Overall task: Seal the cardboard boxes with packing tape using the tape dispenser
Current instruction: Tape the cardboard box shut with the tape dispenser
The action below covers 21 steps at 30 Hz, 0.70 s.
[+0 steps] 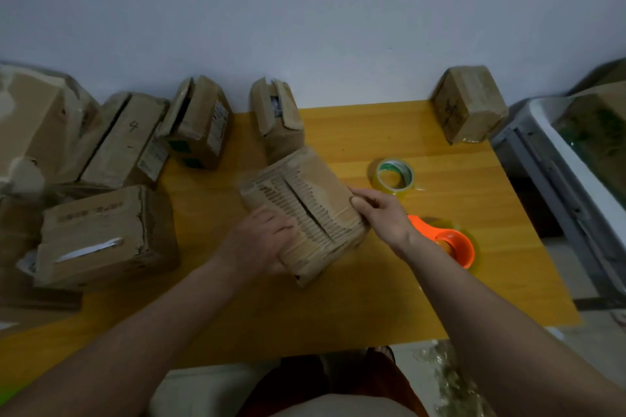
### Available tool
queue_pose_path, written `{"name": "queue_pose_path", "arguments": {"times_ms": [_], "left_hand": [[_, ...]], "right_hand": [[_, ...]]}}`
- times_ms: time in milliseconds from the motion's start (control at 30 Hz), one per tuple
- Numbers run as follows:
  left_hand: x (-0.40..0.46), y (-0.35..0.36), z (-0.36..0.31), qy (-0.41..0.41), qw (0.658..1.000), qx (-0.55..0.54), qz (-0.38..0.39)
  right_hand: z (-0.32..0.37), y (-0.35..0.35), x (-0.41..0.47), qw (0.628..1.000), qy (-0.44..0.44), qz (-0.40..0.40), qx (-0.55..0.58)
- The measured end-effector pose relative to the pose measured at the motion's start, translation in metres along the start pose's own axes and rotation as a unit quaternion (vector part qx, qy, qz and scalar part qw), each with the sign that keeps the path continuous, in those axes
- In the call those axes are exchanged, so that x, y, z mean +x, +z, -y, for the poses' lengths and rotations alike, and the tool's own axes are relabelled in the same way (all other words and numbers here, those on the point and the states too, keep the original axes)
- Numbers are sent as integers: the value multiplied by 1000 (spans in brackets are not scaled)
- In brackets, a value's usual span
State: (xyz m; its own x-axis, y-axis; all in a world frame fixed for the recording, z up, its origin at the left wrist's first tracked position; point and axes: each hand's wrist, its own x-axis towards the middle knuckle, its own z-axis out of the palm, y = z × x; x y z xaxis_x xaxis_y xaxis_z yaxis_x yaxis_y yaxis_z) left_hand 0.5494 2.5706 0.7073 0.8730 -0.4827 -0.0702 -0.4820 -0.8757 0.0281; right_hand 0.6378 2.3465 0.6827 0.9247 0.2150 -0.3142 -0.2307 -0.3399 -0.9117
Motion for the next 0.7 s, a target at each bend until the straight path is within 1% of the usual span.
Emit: {"name": "queue_pose_path", "arguments": {"times_ms": [33, 100, 167, 233, 300, 333, 400, 467, 533, 600, 667, 700], "left_hand": [[4, 1, -5, 7, 1000, -13, -2], [16, 2, -22, -1, 1000, -14, 4], [30, 9, -39, -28, 999, -2, 36], [44, 13, -51, -53, 997, 2, 53], [55, 18, -60, -75, 995, -2, 67], [60, 23, -63, -91, 992, -9, 82], [69, 27, -73, -126, 987, -13, 98], [79, 27, -83, -158, 982, -10, 104], [87, 25, -90, -191, 975, -21, 112], [93, 24, -96, -214, 969, -22, 117], [97, 21, -99, -236, 965, -24, 114], [99, 19, -100, -250, 961, -29, 116]], "right_hand": [[-3, -5, 2, 1000, 0, -24, -17], [-16, -16, 5, 992, 0, -103, -74], [-33, -28, 2, 976, 33, -175, -124], [-51, -39, -5, 953, 82, -223, -187], [-65, -48, -15, 923, 124, -250, -266], [-72, -50, -19, 909, 141, -248, -304], [-85, -54, -25, 888, 188, -220, -357], [-98, -57, -28, 869, 231, -154, -409], [-108, -62, -28, 857, 228, -91, -453], [-113, -71, -28, 868, 218, -85, -438], [-111, -83, -29, 899, 195, -104, -379], [-108, -92, -31, 919, 180, -101, -335]]}}
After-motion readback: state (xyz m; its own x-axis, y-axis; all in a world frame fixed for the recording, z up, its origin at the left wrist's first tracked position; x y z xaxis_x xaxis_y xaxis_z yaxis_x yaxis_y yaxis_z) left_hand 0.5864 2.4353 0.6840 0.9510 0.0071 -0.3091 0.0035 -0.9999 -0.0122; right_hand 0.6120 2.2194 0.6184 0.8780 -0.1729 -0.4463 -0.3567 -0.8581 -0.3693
